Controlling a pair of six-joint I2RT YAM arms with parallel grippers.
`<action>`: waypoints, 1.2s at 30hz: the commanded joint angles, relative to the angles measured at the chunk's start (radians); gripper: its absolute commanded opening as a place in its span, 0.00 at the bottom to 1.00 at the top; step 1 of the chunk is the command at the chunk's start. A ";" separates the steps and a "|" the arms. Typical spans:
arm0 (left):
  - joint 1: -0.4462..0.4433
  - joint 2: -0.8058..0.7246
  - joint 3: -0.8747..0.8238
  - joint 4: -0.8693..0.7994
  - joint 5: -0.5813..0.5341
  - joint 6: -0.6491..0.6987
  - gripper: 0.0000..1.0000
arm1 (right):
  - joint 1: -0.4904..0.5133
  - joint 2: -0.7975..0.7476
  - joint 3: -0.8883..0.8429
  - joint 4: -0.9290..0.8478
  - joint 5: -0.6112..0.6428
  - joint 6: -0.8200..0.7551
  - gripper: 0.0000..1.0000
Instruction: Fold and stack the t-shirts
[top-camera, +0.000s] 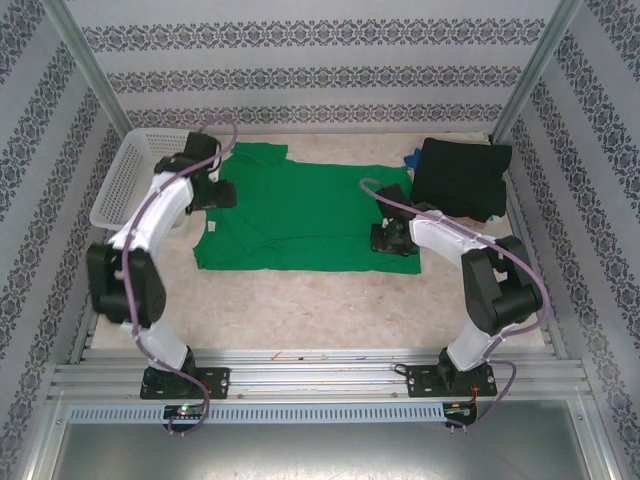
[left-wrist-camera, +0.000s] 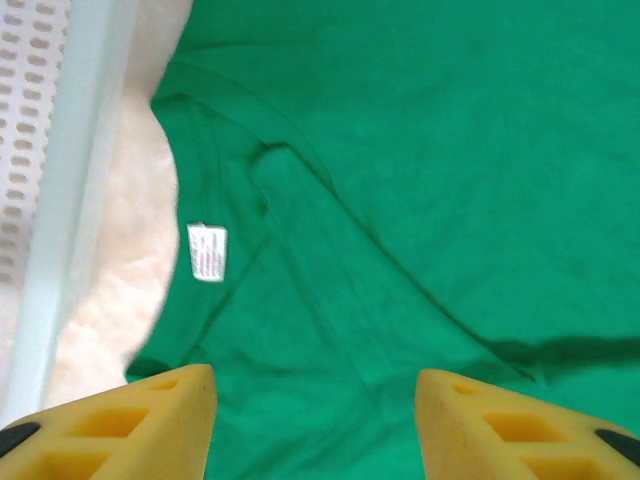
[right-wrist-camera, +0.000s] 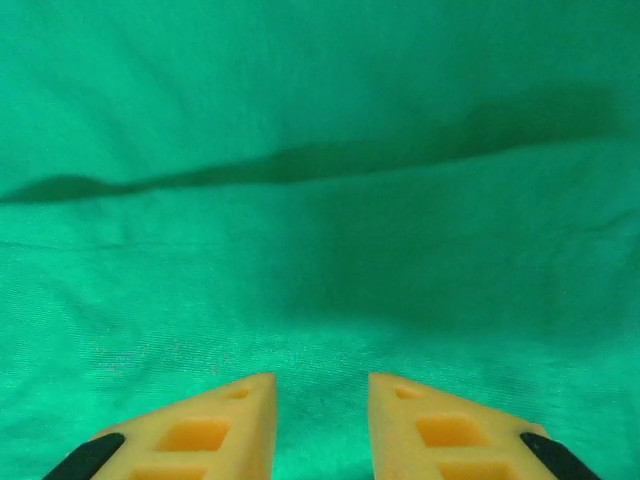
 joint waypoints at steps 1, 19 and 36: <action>-0.010 -0.118 -0.218 0.127 0.080 -0.064 0.55 | 0.005 0.031 -0.033 0.033 -0.030 0.055 0.30; -0.002 0.047 -0.457 0.173 -0.016 -0.144 0.45 | 0.027 -0.064 -0.203 0.068 -0.015 0.183 0.30; 0.005 -0.321 -0.775 0.137 -0.035 -0.303 0.41 | 0.042 -0.332 -0.342 -0.057 -0.018 0.186 0.31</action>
